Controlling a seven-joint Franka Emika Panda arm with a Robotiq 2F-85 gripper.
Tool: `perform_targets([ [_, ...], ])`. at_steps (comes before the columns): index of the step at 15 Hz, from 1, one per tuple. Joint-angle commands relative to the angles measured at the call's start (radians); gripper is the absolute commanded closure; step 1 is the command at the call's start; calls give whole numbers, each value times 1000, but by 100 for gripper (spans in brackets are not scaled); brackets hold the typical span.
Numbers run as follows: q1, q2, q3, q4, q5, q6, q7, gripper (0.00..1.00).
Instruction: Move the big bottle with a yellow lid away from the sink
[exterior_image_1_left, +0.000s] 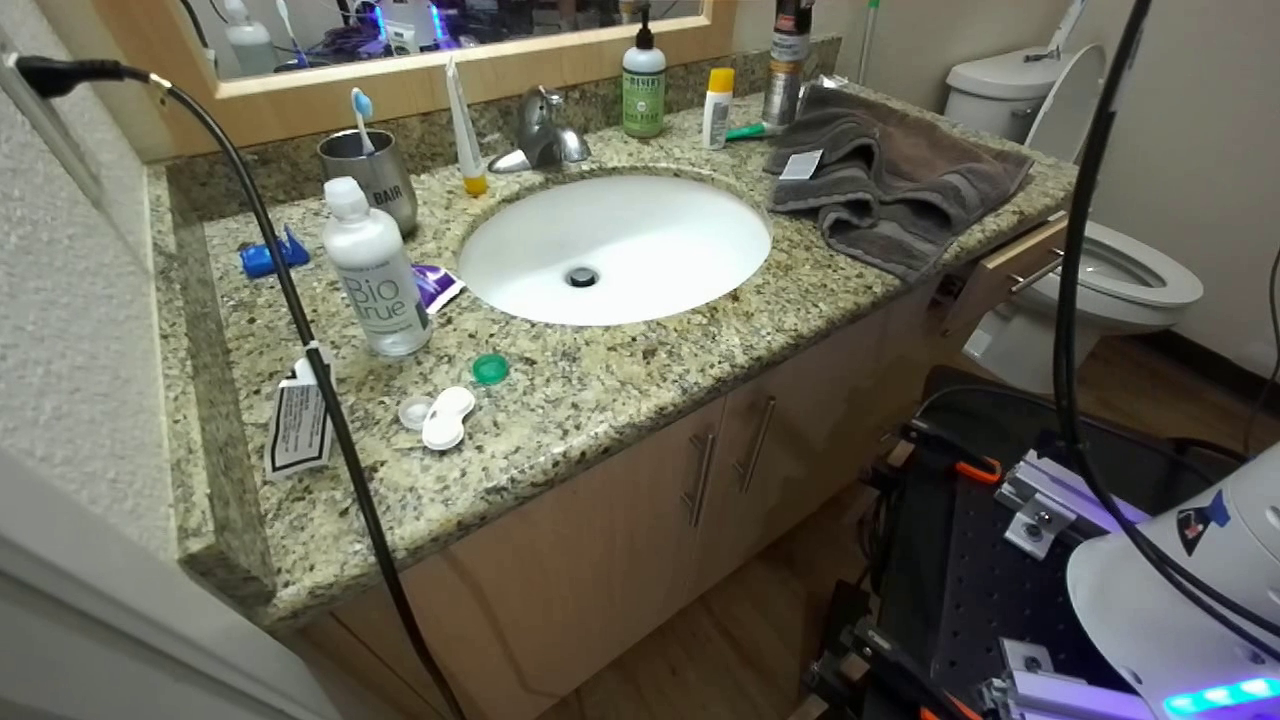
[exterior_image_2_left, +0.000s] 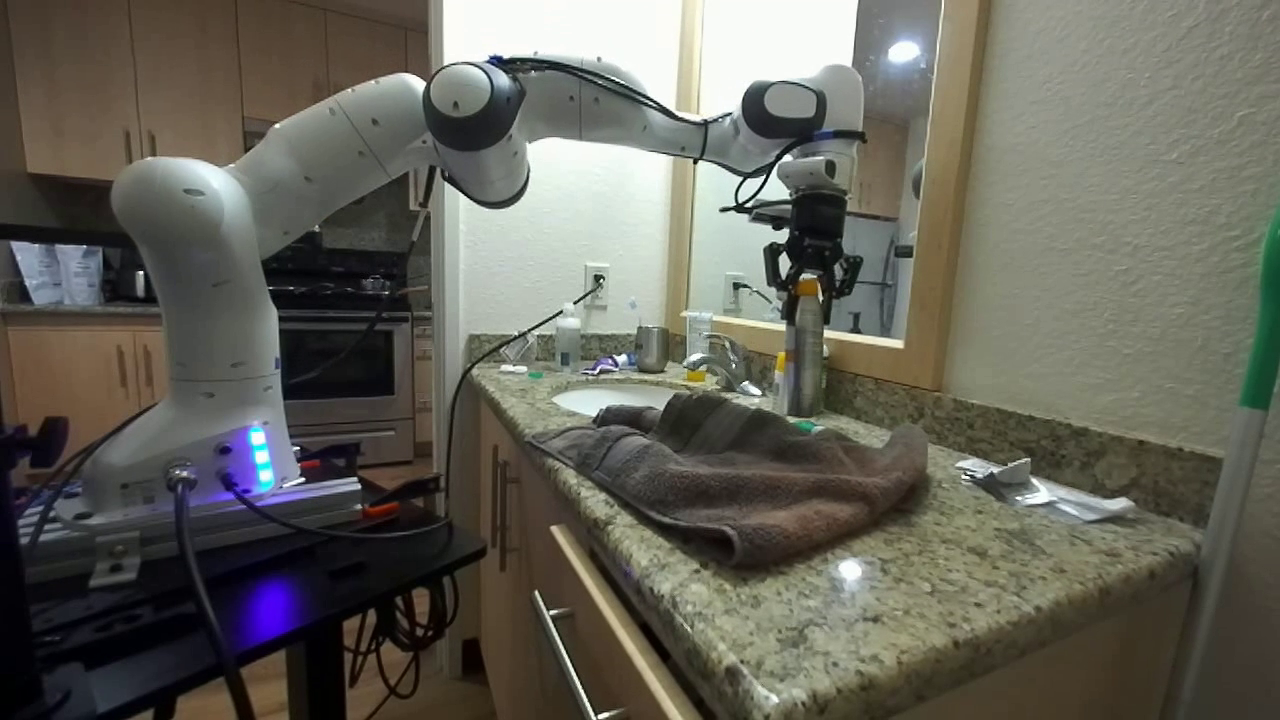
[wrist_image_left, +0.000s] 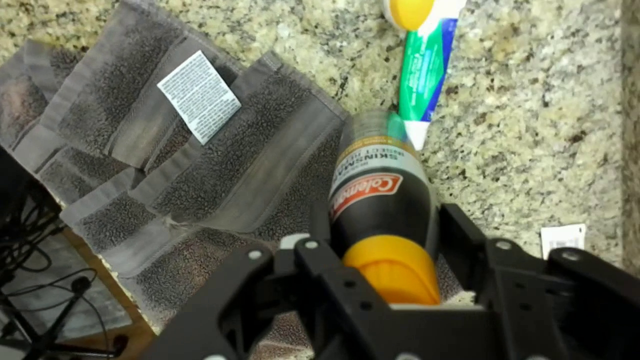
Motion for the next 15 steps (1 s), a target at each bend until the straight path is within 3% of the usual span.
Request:
perform_targets([
  [1, -75, 39, 69, 95, -7, -38, 164, 69],
  [3, -107, 36, 113, 109, 14, -60, 225, 69],
  [4, -132, 20, 162, 120, 45, -82, 193, 69],
  [5, -84, 16, 94, 50, 9, -24, 184, 44],
  [8, -115, 16, 142, 86, 23, -50, 184, 44],
  [9, -105, 22, 137, 87, 15, -44, 199, 69],
  [10, -96, 38, 129, 95, 10, -24, 248, 69],
  [11, -118, 91, 166, 183, 1, -45, 326, 69],
  [15, -141, 130, 212, 241, 37, -9, 571, 69],
])
